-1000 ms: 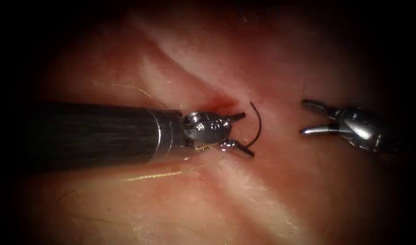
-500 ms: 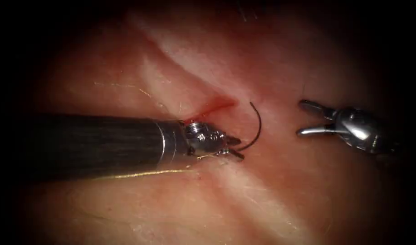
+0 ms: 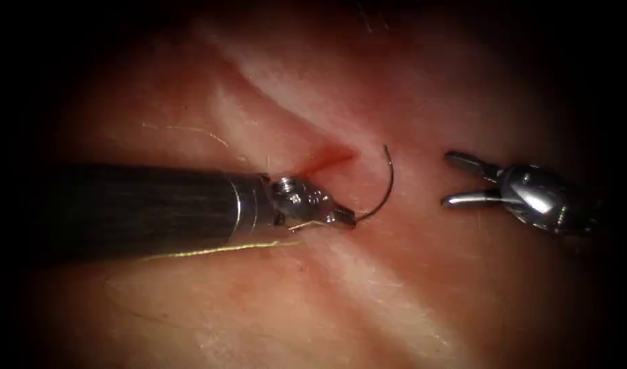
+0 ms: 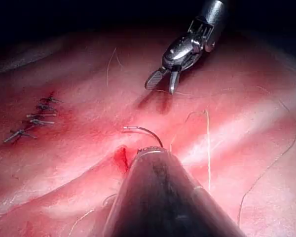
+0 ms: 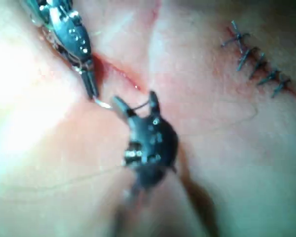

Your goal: Wound Closure

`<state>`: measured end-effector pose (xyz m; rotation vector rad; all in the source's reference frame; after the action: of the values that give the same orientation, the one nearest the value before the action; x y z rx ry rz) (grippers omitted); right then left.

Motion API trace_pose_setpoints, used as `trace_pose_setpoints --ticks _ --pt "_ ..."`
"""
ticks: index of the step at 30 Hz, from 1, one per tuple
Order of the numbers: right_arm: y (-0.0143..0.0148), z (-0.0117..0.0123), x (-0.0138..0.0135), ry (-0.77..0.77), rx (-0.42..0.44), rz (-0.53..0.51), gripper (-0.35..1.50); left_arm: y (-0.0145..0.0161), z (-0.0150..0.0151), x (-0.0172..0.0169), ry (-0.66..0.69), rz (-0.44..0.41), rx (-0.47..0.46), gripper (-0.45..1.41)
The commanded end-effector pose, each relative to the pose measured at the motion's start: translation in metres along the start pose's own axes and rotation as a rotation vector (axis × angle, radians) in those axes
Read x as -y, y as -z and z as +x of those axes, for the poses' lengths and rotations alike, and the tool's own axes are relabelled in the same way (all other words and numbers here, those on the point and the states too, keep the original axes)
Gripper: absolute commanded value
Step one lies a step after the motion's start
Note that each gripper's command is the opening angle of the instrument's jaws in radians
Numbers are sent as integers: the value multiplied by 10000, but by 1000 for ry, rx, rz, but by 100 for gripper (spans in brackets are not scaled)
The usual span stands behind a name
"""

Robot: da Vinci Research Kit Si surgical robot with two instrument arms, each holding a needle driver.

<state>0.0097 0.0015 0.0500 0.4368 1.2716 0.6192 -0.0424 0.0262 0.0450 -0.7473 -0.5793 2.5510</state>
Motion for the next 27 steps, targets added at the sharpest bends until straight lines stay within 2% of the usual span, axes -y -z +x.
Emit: trace_pose_setpoints --ticks 1,3,5,9,10,16,18,27 --pt "-11 0 -1 -54 -6 15 133 -3 5 2 -22 14 -9 -45" --pt "-13 -1 -1 -112 -9 44 133 2 8 3 -49 24 -12 -45" --pt "-16 -4 -1 -188 -27 97 133 17 18 2 -145 76 -30 -45" --pt "-19 0 -6 -246 -63 128 133 30 27 -1 -221 129 -38 -45" --pt "-21 3 -9 -272 -66 145 133 36 30 -3 -275 176 -24 -45" --pt "-25 11 -18 -333 -57 207 133 39 33 -1 -372 232 -35 -45" --pt "-29 17 -24 -357 -54 249 133 38 31 2 -433 275 -38 -45" --pt "-39 20 -28 -376 -52 287 133 39 30 1 -545 323 -67 -45"
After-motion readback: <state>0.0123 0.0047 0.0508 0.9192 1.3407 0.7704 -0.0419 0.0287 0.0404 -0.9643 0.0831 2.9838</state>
